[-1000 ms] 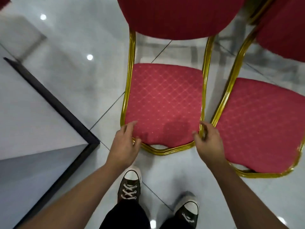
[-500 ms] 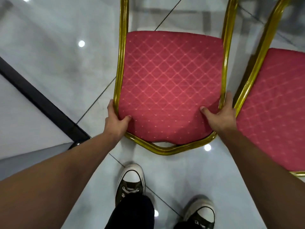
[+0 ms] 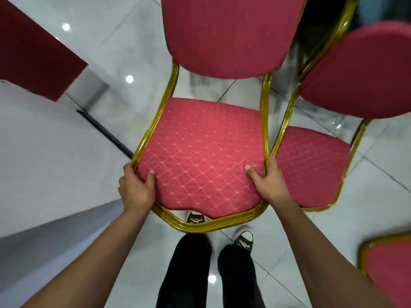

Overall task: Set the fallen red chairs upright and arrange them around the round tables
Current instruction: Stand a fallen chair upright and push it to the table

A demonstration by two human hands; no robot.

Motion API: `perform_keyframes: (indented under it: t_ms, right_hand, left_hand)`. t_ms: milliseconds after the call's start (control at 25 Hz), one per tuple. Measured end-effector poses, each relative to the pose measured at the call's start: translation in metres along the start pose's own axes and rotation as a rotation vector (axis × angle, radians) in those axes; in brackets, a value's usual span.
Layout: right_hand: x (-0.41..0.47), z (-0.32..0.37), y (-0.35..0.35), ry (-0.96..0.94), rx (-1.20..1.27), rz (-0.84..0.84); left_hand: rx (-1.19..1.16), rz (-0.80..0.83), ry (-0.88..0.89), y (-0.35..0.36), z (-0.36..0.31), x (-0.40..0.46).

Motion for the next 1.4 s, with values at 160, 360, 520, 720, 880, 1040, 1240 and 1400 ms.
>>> perform_keyframes:
  t_ms: [160,360,520,720,880,1040,1240,1400]
  right_hand:
    - [-0.043,0.112,-0.059,0.052,-0.046,0.021]
    - [-0.07,0.22,-0.112,0.139,-0.12,0.077]
    - [-0.079,0.282,-0.143,0.146,-0.059,-0.061]
    - [-0.079,0.35,-0.161,-0.073,0.048,-0.327]
    - [-0.041,0.386,-0.185,-0.129,0.074,-0.332]
    - [-0.008,0.409,-0.192,-0.092,0.039,-0.291]
    - [0.0,0.436,-0.165,-0.089,0.004,-0.178]
    - [-0.001,0.438,-0.164,-0.09,-0.017,-0.159]
  left_hand:
    - [0.071,-0.036,-0.019,-0.107,-0.081,-0.043]
    - [-0.064,-0.052,0.039,-0.207,-0.179,-0.077]
    - [-0.135,0.011,0.266,-0.235,-0.245,-0.12]
    - [-0.106,0.122,0.393,-0.23,-0.314,-0.115]
    - [-0.053,0.106,0.435,-0.223,-0.383,-0.086]
    - [-0.011,-0.003,0.526,-0.219,-0.432,-0.067]
    - [0.206,-0.058,0.574,-0.234,-0.441,-0.024]
    - [0.222,-0.03,0.373,-0.243,-0.453,-0.017]
Point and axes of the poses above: each hand's wrist, its own x-axis towards the middle knuckle, its own y-axis out of the palm, z = x × y, the point moved 7 cm from there along x, towards the middle knuckle, and after that the axes turned 13 degrees about -y, right-handed, at the moved point
